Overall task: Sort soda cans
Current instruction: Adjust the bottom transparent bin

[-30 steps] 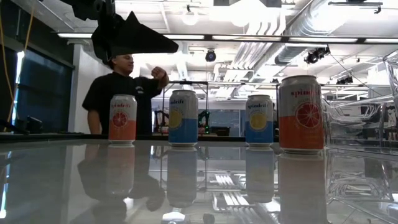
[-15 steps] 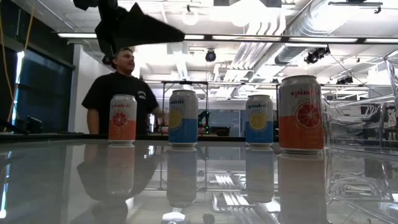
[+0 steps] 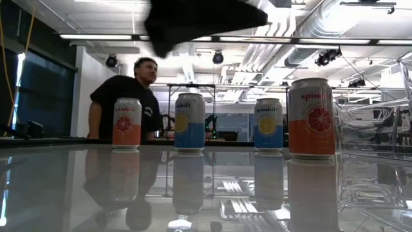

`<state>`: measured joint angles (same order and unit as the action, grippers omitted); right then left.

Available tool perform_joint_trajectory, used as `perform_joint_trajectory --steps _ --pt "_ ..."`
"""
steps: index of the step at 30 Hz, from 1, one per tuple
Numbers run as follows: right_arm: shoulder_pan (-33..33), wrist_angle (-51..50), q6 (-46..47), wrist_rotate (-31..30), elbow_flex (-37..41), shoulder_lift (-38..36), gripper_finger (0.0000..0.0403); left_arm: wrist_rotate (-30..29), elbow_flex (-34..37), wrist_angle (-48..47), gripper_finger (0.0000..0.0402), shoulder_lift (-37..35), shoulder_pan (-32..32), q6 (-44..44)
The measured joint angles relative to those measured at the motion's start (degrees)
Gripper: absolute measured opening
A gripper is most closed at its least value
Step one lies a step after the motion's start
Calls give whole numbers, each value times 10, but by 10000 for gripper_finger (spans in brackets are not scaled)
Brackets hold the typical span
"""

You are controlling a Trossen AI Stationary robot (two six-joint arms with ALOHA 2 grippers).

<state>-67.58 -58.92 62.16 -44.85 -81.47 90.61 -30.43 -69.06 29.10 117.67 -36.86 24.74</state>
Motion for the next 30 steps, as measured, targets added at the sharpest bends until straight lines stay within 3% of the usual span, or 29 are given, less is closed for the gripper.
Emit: perform_joint_trajectory --steps 6,11,20,30 --pt "-24 7 21 -74 0 0 364 59 -131 -28 257 86 27 -74" --pt "-32 44 5 -119 0 0 364 75 -176 -50 202 131 48 -79" --pt "-34 149 -85 -121 0 0 364 74 -207 -52 99 182 79 -39" --pt "-34 164 -101 -122 1 0 364 105 -279 -46 4 239 91 -43"
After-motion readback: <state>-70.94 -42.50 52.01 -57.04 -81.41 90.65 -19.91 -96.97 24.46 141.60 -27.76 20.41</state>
